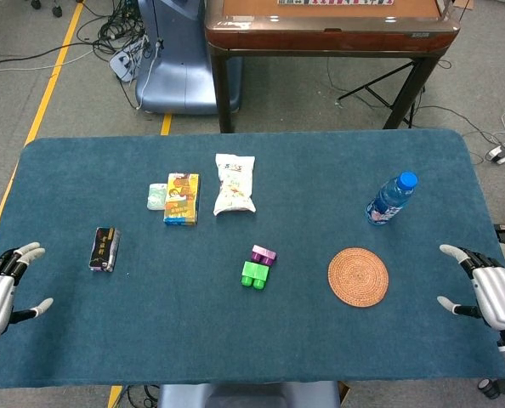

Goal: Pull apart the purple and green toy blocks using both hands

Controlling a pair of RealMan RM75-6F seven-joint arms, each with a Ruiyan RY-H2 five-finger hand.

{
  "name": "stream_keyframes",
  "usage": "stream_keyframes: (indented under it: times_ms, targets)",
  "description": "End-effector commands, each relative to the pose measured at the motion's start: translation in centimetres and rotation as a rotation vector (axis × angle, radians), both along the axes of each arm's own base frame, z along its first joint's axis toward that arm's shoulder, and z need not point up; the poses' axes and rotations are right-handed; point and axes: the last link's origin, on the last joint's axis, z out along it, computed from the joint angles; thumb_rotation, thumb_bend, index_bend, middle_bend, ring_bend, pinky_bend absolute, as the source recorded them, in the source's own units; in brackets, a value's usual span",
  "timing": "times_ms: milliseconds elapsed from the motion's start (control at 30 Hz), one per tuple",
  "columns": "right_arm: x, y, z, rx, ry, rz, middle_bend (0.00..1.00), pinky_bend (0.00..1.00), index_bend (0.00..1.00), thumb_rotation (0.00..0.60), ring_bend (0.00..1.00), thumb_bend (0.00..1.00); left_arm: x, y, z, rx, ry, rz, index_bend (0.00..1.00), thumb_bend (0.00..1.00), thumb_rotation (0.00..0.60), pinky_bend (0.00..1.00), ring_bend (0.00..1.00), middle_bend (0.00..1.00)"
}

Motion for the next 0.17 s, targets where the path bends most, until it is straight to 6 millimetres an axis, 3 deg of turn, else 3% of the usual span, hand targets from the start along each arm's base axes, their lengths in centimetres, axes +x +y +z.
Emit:
stream_keyframes:
  times_ms: [33,167]
  targets:
    - [-0.07,-0.17,0.14,0.004,0.001,-0.005,0.27,0.34,0.22,0.6,0.27,0.0,0.21,0.13,-0.43,-0.011,0.0,-0.001,0.26,0.04,0.6,0.29,0.17,0.2]
    - [-0.07,-0.39,0.06,0.012,0.003,-0.005,0.27,0.34,0.22,0.6,0.27,0.0,0.21,0.26,-0.74,-0.02,0.004,0.006,0.26,0.04,0.6,0.29,0.17,0.2]
